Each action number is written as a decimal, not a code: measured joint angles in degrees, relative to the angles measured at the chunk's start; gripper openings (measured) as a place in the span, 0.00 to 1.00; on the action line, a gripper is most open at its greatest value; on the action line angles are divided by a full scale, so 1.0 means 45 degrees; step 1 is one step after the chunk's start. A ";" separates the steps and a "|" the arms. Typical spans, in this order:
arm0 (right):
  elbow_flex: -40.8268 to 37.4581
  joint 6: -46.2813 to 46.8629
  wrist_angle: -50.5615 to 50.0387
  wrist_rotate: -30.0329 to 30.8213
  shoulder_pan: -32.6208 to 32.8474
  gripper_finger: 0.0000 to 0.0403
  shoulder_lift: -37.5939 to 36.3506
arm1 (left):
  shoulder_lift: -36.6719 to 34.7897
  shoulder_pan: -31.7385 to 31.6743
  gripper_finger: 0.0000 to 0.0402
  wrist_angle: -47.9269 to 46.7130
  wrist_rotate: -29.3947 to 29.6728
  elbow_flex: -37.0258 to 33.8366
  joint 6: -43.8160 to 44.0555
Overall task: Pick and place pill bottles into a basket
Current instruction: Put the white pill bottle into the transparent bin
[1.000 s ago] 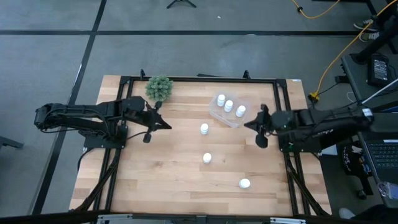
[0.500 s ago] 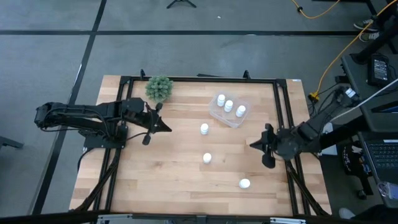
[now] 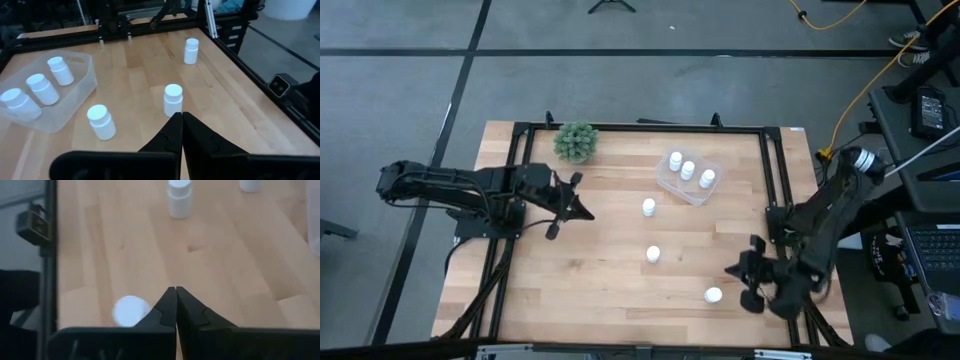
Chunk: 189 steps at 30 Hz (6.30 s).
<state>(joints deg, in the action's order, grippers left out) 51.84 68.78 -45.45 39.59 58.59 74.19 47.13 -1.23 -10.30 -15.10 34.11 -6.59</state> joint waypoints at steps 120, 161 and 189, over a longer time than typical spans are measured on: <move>0.2131 0.2582 0.0617 -0.3412 -0.1390 0.39 0.5105 | 0.0000 0.0675 0.01 -0.0046 0.0012 0.0000 0.0967; 0.1753 -0.4038 -0.0417 -0.0452 -0.5769 0.39 0.0967 | 0.0002 0.0675 0.01 -0.0042 0.0162 0.0000 -0.0866; 0.1504 -1.2527 0.0782 -0.6014 -1.3494 0.39 -0.1418 | 0.0003 0.0674 0.02 -0.0204 0.0158 0.0005 -0.1478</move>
<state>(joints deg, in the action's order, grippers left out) 58.61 12.41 -41.93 12.52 -2.13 67.81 47.15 1.80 -11.22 -14.39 34.13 -13.24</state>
